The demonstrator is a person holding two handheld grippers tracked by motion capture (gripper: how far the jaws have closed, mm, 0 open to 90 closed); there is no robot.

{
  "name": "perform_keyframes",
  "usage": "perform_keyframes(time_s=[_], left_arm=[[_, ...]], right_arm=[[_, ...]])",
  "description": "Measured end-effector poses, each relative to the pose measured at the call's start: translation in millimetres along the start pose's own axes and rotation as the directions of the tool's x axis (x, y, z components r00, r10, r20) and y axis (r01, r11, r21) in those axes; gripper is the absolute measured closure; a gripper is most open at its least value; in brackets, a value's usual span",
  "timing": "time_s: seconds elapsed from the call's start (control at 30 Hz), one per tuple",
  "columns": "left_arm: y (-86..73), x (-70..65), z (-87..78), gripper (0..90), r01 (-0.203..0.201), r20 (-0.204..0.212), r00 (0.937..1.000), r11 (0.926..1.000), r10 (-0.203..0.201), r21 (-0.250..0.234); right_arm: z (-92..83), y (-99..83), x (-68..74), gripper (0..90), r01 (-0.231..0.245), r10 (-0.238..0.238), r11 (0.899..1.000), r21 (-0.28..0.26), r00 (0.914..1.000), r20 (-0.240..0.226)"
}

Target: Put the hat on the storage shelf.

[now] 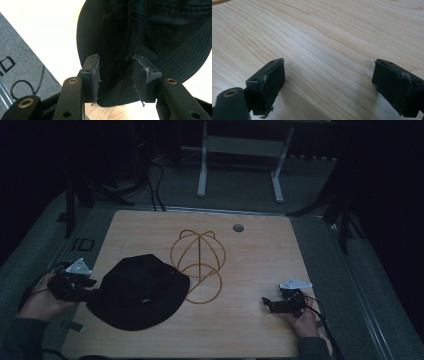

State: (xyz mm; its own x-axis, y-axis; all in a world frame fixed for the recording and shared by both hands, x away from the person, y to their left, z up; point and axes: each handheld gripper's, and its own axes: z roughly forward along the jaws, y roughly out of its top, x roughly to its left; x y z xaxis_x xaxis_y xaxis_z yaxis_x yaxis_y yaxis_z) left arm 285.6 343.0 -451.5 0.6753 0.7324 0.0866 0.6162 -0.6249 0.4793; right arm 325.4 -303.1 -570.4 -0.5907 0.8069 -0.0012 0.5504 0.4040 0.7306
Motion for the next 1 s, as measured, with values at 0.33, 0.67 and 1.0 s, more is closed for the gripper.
perform_keyframes(time_s=[0.33, 0.67, 1.0], left_arm=[[14.1, -0.7, 10.2, 57.8, -0.037, 0.038, 0.9987, 0.9969, 0.034, 0.069], [29.0, -2.3, 20.2, 59.0, -0.097, 0.050, 0.9946, 0.9845, 0.091, 0.146], [47.7, -11.8, 37.4, 58.6, -0.211, 0.071, 0.9772, 0.9471, 0.200, 0.242]], right_arm=[[0.0, 0.0, 0.0, 11.1, 0.000, 0.000, 1.000, 0.000, 1.0000, 0.000], [0.0, 0.0, 0.0, 11.1, 0.000, 0.000, 1.000, 0.000, 1.0000, 0.000], [0.0, 0.0, 0.0, 11.0, 0.000, 0.000, 1.000, 0.000, 1.0000, 0.000]])
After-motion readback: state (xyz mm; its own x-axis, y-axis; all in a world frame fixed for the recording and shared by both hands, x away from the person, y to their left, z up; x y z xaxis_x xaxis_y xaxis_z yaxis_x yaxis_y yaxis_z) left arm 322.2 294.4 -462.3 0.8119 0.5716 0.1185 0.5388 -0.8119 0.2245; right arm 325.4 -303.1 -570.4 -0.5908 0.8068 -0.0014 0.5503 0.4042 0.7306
